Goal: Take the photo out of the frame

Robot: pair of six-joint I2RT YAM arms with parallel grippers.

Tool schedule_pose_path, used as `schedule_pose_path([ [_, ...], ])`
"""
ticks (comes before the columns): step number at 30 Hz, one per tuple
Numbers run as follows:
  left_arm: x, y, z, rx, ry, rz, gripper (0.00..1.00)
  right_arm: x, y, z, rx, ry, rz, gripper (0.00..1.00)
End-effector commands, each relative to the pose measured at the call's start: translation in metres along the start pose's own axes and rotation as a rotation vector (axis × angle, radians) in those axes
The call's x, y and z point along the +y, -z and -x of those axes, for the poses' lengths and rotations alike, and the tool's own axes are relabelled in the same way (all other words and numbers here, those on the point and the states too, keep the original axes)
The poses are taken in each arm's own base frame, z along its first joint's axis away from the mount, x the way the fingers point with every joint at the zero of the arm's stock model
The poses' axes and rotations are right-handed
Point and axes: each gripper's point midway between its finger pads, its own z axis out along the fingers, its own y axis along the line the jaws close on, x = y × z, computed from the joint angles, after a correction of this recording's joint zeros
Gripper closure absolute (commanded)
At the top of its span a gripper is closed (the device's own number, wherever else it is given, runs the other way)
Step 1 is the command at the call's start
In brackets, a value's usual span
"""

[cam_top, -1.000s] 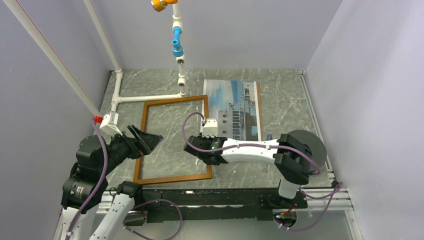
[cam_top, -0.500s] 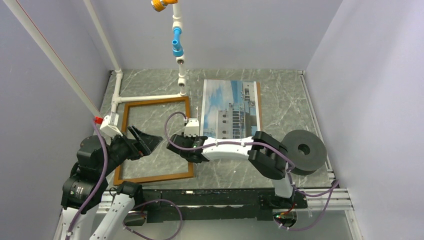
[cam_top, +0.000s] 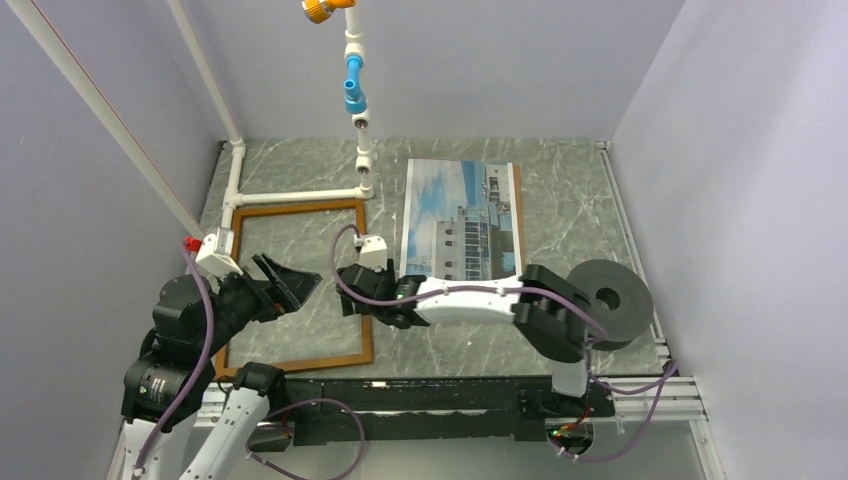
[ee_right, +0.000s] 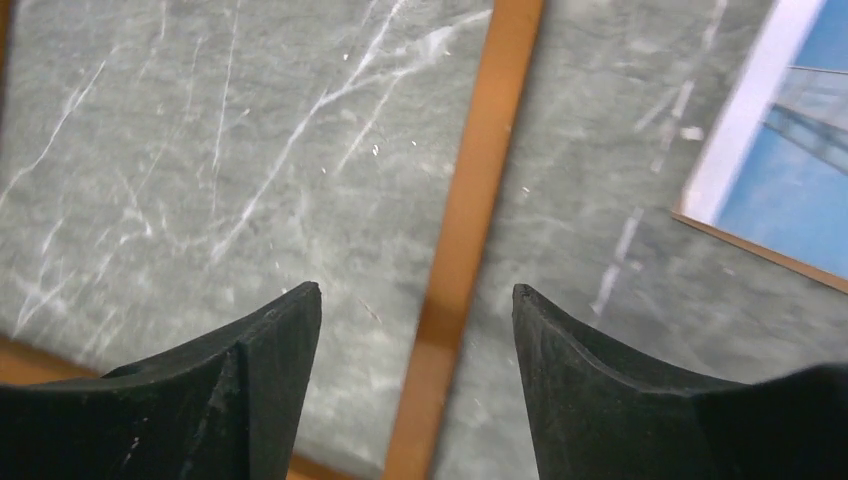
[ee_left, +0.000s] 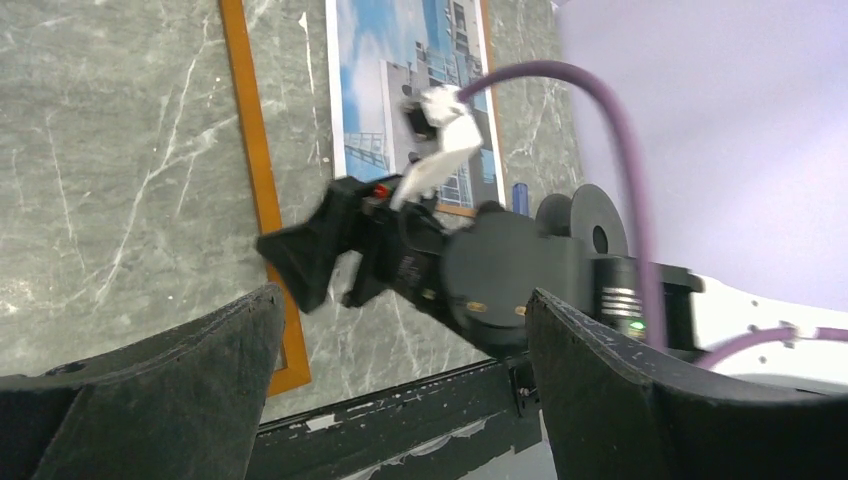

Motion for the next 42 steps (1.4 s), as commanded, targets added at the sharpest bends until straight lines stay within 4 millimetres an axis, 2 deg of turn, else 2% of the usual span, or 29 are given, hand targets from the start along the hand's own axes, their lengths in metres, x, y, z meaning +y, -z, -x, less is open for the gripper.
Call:
schedule_pose_path([
  [1,0.001,-0.009,0.001,-0.009,-0.015,-0.018,0.07,-0.008,0.049,0.040,-0.105,0.021,0.080,0.28],
  [3,0.003,-0.019,-0.004,0.019,-0.009,-0.026,0.08,-0.040,0.062,0.038,-0.119,0.032,0.050,0.28],
  [4,0.003,-0.024,-0.007,0.037,-0.001,-0.034,0.08,-0.048,0.071,0.044,-0.140,0.026,0.053,0.28],
  [5,0.003,-0.030,-0.011,0.056,0.004,-0.046,0.08,-0.070,0.076,0.040,-0.140,0.040,0.025,0.28],
  [8,0.001,-0.050,-0.029,0.143,0.034,-0.117,0.09,-0.126,0.099,0.045,-0.164,-0.002,-0.052,0.27],
  [13,-0.008,-0.090,-0.067,0.317,0.118,-0.250,0.13,-0.224,0.115,0.042,-0.124,-0.134,-0.110,0.24],
  [16,-0.014,-0.116,-0.090,0.400,0.085,-0.235,0.12,-0.264,0.127,0.045,-0.119,-0.172,-0.157,0.22],
  [19,-0.026,-0.143,-0.110,0.475,0.042,-0.229,0.11,-0.291,0.132,0.049,-0.104,-0.209,-0.201,0.21],
  [22,-0.022,-0.174,-0.125,0.523,0.005,-0.174,0.11,-0.309,0.127,0.046,-0.062,-0.278,-0.192,0.22],
  [26,-0.008,-0.210,-0.132,0.526,-0.017,-0.095,0.12,-0.317,0.116,0.041,-0.014,-0.352,-0.130,0.24],
  [29,0.003,-0.230,-0.132,0.511,-0.042,-0.031,0.12,-0.323,0.111,0.044,-0.016,-0.347,-0.129,0.19],
  [33,0.012,-0.246,-0.139,0.540,-0.058,0.010,0.11,-0.327,0.102,0.044,0.006,-0.325,-0.123,0.15],
  [35,0.017,-0.254,-0.147,0.570,-0.057,0.024,0.11,-0.324,0.095,0.042,0.038,-0.320,-0.100,0.16],
  [42,0.027,-0.273,-0.154,0.587,-0.083,0.042,0.10,-0.319,0.079,0.035,0.079,-0.332,-0.044,0.20],
])
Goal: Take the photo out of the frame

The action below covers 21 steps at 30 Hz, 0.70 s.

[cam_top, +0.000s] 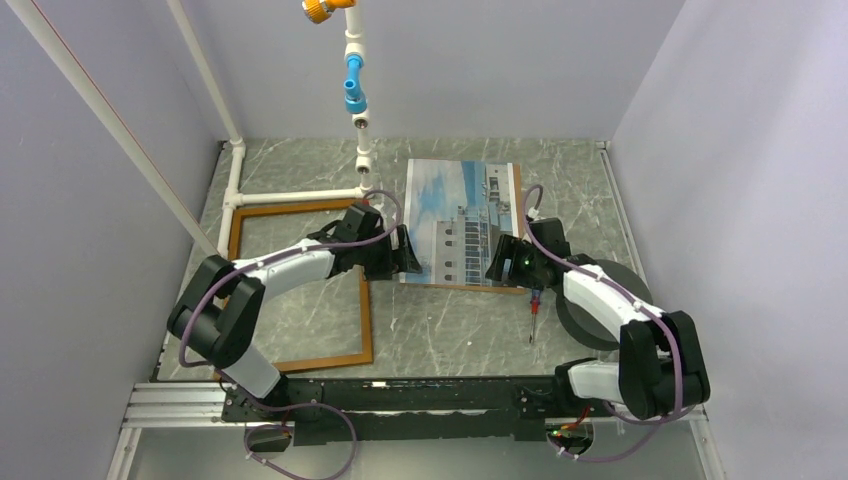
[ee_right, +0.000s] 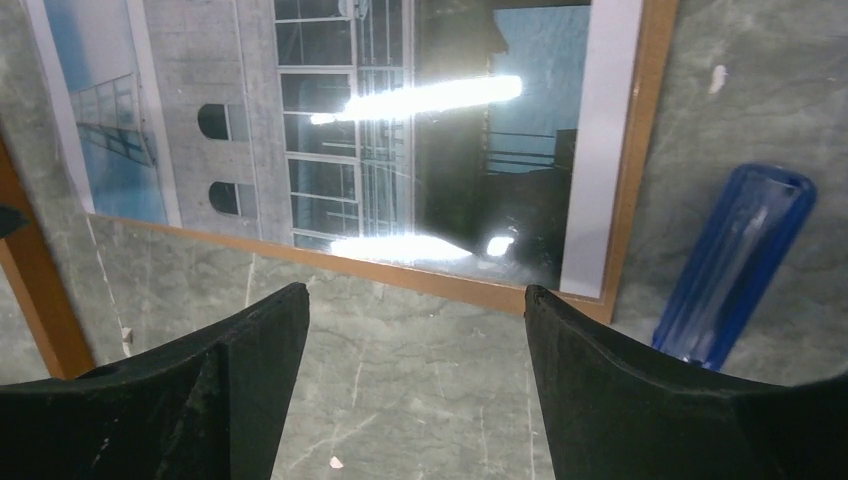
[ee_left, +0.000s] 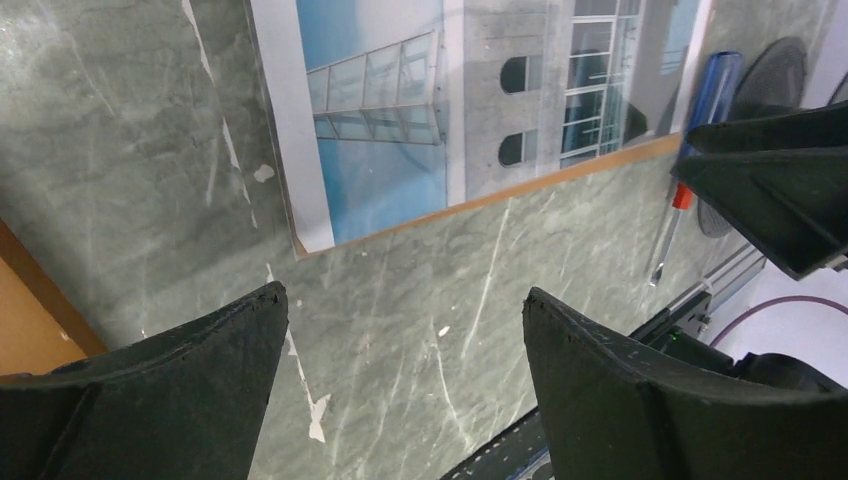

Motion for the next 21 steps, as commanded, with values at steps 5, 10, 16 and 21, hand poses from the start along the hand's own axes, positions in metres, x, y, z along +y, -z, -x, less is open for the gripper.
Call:
schedule_pose_path([
  [5,-0.004,-0.015,0.023,-0.053,-0.070,-0.004,0.09,0.013,-0.010,0.017,-0.038,0.025,0.072,0.27],
  [10,-0.001,-0.029,0.024,-0.031,-0.082,0.001,0.09,0.003,-0.014,0.013,-0.042,0.023,0.031,0.31],
  [16,0.002,-0.036,0.025,-0.030,-0.068,0.001,0.10,-0.007,-0.023,0.003,-0.020,0.010,-0.005,0.33],
  [21,0.004,-0.037,0.024,-0.032,-0.070,0.010,0.09,-0.012,-0.026,0.002,-0.008,-0.005,-0.032,0.34],
])
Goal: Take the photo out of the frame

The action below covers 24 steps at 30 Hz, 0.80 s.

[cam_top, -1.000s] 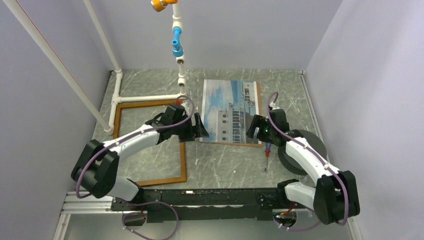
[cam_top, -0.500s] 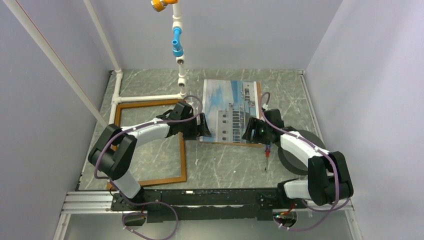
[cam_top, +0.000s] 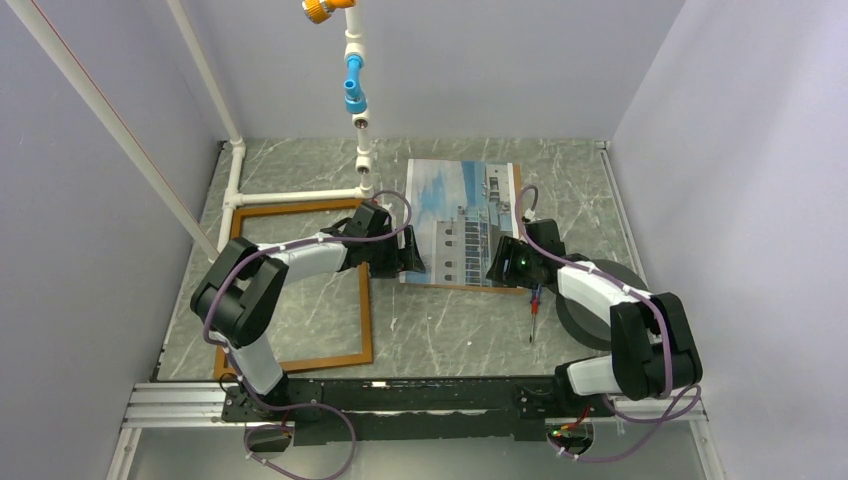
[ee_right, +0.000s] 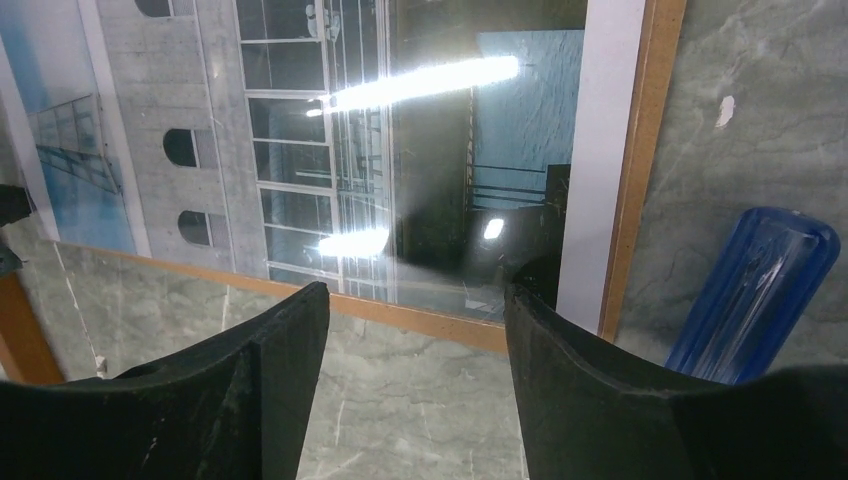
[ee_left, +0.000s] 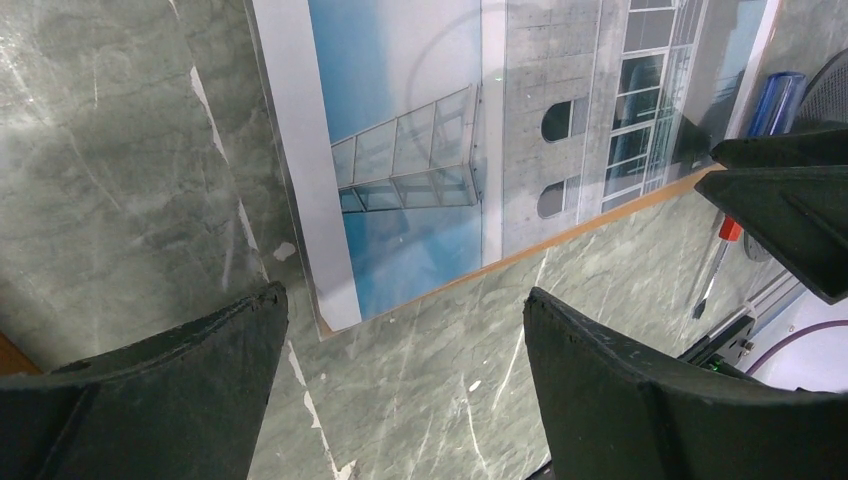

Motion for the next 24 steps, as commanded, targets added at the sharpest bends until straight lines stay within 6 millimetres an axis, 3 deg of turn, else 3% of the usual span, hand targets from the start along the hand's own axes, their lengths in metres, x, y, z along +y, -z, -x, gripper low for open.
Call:
schedule_pose_path([
  [1,-0.011,0.000,0.020,-0.056,-0.032,-0.027,0.09,-0.005,-0.004,0.006,-0.022,-0.003,-0.028,0.34],
  [9,-0.021,0.002,0.020,-0.059,-0.017,-0.071,0.10,-0.006,-0.010,0.003,0.010,-0.002,-0.028,0.35],
  [24,-0.057,0.032,0.032,-0.118,-0.011,-0.183,0.12,-0.004,-0.012,0.002,0.023,0.005,-0.016,0.36],
])
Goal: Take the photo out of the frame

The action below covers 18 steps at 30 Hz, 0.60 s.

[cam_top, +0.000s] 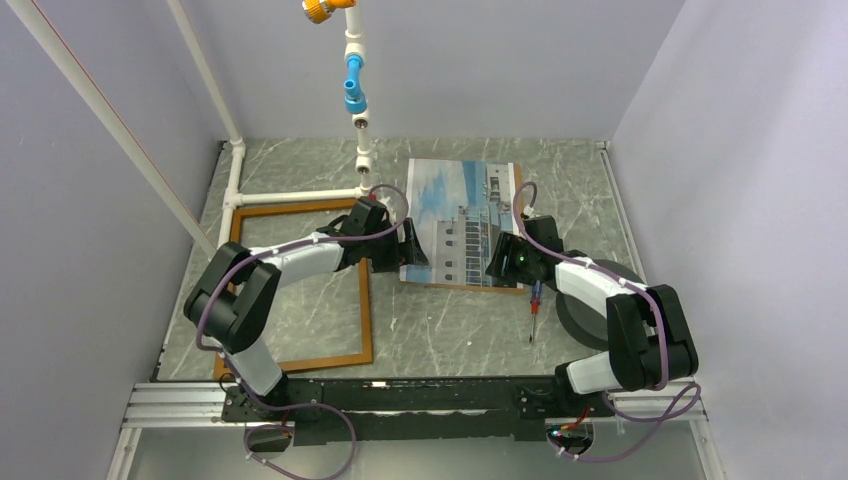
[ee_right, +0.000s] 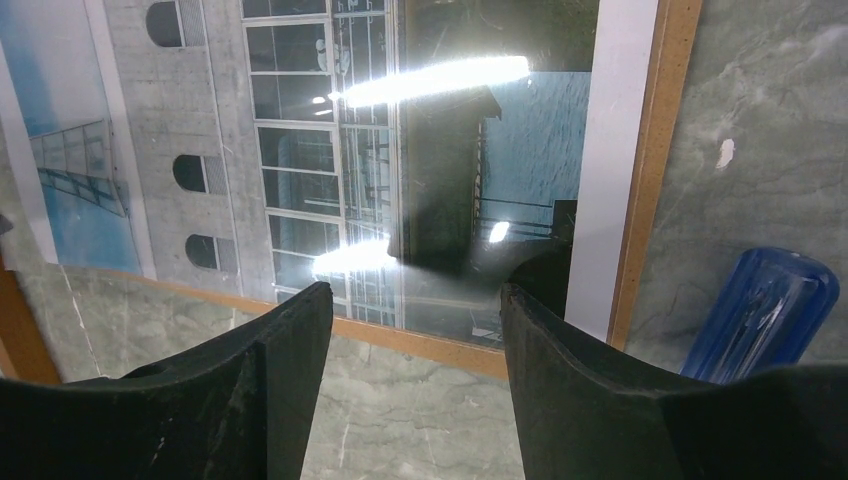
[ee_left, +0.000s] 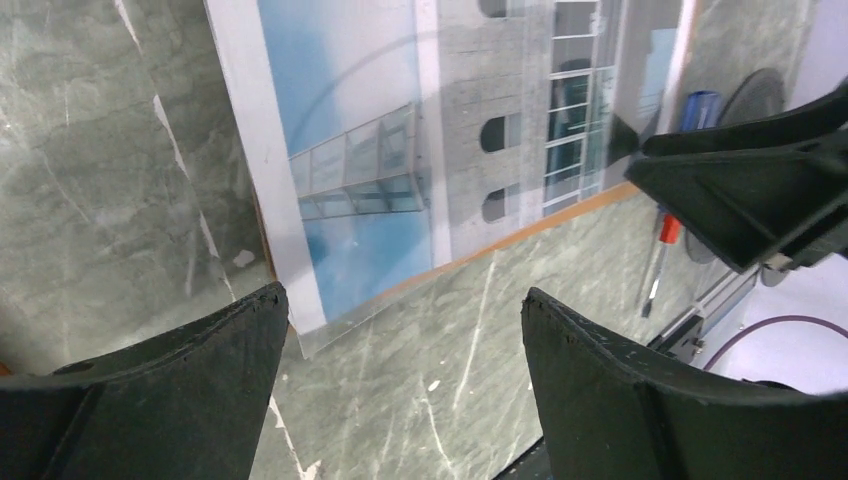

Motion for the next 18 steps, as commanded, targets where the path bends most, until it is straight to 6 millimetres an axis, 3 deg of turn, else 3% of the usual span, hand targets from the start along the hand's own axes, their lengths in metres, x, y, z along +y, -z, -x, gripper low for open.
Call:
schedule_pose_path([
  [1,-0.044,0.023,0.022,-0.083,-0.030,-0.133,0.12,-0.006,-0.004,-0.008,0.039,0.005,-0.021,0.36],
  [10,-0.052,0.030,0.021,-0.098,-0.013,-0.166,0.17,-0.006,-0.005,-0.009,0.049,0.007,-0.019,0.36],
  [13,-0.051,0.030,0.023,-0.115,-0.001,-0.167,0.25,-0.005,-0.005,-0.008,0.046,0.010,-0.013,0.36],
  [18,-0.039,0.025,0.020,-0.123,0.054,-0.150,0.47,-0.004,-0.004,-0.009,0.046,0.012,-0.007,0.36],
])
